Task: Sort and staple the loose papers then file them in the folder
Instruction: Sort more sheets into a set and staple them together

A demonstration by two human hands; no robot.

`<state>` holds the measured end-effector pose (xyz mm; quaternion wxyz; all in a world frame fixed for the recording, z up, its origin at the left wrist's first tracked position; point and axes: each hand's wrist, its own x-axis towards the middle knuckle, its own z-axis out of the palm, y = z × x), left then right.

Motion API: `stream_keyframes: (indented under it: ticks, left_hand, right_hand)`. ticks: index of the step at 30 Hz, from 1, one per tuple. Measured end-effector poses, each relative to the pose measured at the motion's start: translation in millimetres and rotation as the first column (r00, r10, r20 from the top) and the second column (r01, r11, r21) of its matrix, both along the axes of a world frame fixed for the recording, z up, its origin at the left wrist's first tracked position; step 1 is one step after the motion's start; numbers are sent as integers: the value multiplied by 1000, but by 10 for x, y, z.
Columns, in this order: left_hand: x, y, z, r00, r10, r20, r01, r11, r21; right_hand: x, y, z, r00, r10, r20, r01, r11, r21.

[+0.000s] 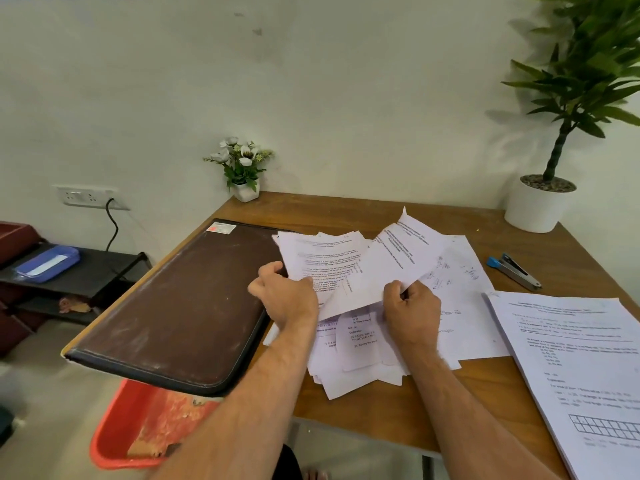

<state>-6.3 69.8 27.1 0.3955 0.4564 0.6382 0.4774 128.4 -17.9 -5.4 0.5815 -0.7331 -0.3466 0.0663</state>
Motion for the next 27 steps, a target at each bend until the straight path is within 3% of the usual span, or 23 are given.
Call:
stream_keyframes:
  ticks: [3,5,8,11,17,27]
  left_hand:
    - [-4,-80,54,999,-41,27,38,993,111]
    - [21,-188,67,980,-114,-163,151,960,237]
    - [78,-354,13,829,-172,-533,390,860,330]
    - [133,-463,-78,696,-184,-694,547,762,346]
    - [123,-463,-291,698,-261,-667,551,790,268]
    - [110,-450,-326,851,-275,-448,440,839,319]
  right_hand:
    - [-20,9,48,996,-11,84,13,1000,-24]
    - [-35,7,75,994,-6,108,11,999,-50]
    - [-49,18,73,993,-3,114,12,997,-79]
    - [-56,34,52,998,-15,54,16,999,-29]
    - [-76,36,38,994,47,103,-48,999,6]
    - [24,84,-81,989,67,132,-68,998,3]
